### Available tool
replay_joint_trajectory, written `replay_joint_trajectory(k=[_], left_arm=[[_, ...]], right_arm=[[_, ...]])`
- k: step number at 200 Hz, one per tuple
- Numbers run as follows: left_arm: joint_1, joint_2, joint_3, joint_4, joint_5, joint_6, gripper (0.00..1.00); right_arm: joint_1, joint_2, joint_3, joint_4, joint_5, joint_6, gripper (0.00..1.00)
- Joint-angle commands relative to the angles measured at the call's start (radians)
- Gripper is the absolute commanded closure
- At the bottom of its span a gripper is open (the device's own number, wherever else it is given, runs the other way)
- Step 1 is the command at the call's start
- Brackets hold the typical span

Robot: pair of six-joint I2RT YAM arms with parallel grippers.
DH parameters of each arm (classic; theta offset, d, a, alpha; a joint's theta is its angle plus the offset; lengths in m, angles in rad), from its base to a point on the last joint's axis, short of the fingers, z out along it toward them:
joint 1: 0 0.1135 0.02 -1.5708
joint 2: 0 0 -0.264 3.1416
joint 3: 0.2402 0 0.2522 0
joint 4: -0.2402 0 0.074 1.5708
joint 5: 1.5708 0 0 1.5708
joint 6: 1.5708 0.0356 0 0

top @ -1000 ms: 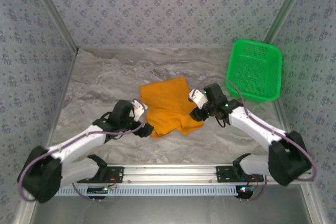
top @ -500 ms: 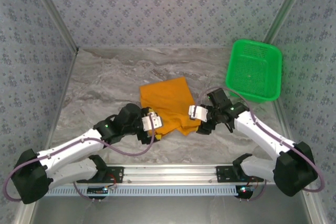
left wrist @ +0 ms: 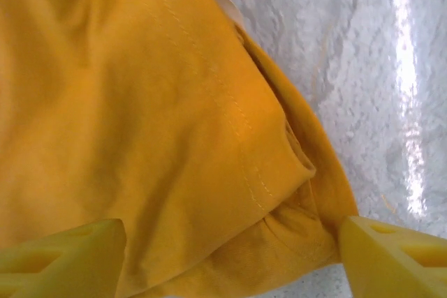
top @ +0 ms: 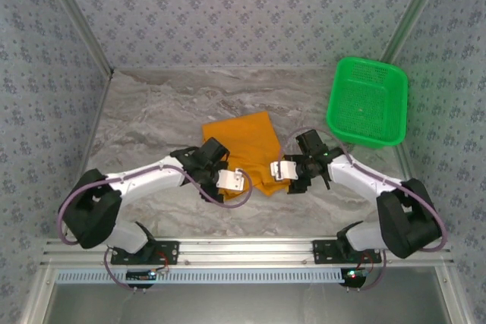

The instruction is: Fold the inside-out t-shirt

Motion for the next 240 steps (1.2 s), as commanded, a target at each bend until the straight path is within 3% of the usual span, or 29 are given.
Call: replay_joint_trajectory(k=[1, 17, 29, 52, 89, 98, 102, 110, 120, 130, 137, 166, 187, 199, 222, 240], left_arm=[[0.001, 0.064, 0.087, -0.069, 0.039, 0.085, 0.31], [0.001, 0.099, 0.1, -0.087, 0.054, 0.086, 0.51], [-0.004, 0.103, 0.078, -0.071, 0.061, 0.078, 0.57], [-0.033, 0.105, 0.039, -0.061, 0.049, 0.081, 0.66], [-0.048, 0.137, 0.033, -0.057, 0.055, 0.081, 0.67], [-0.049, 0.143, 0.038, -0.057, 0.067, 0.089, 0.89], [-0.049, 0.147, 0.04, -0.062, 0.068, 0.091, 1.0], [-0.048, 0.155, 0.052, -0.085, 0.067, 0.103, 1.0], [-0.051, 0.152, 0.069, -0.12, 0.069, 0.104, 1.0], [-0.049, 0.122, 0.073, -0.143, 0.082, 0.103, 1.0], [-0.052, 0.08, 0.062, -0.152, 0.096, 0.096, 1.0], [-0.08, -0.154, -0.008, -0.177, 0.186, 0.046, 1.0], [-0.088, -0.282, -0.019, -0.259, 0.322, 0.001, 1.0], [-0.085, -0.304, -0.01, -0.319, 0.422, -0.014, 1.0], [-0.083, -0.271, 0.028, -0.399, 0.543, -0.068, 1.0], [-0.058, -0.258, 0.013, -0.334, 0.582, -0.135, 1.0]], right_arm=[[0.021, 0.068, -0.001, 0.076, 0.078, -0.058, 0.27], [0.031, 0.09, 0.001, 0.068, 0.068, -0.07, 0.28], [0.034, 0.091, 0.006, 0.047, 0.045, -0.069, 0.3], [0.052, 0.093, -0.005, 0.021, 0.094, -0.08, 0.3], [0.073, 0.109, -0.034, 0.093, 0.134, -0.056, 0.33], [0.075, 0.115, -0.027, 0.087, 0.134, -0.035, 0.4], [0.076, 0.12, -0.02, 0.077, 0.141, -0.026, 0.48], [0.083, 0.13, -0.007, 0.059, 0.179, -0.007, 0.64], [0.097, 0.136, 0.001, 0.037, 0.237, 0.007, 0.73], [0.105, 0.128, 0.003, 0.014, 0.264, 0.015, 0.92], [0.115, 0.119, 0.008, -0.02, 0.263, 0.024, 1.0], [0.21, 0.045, 0.032, -0.309, 0.287, 0.175, 1.0], [0.247, -0.09, 0.045, -0.524, 0.17, 0.243, 1.0], [0.239, -0.177, 0.055, -0.617, 0.027, 0.314, 1.0], [0.246, -0.293, 0.082, -0.702, -0.059, 0.38, 1.0], [0.25, -0.341, 0.113, -0.777, -0.127, 0.388, 1.0]])
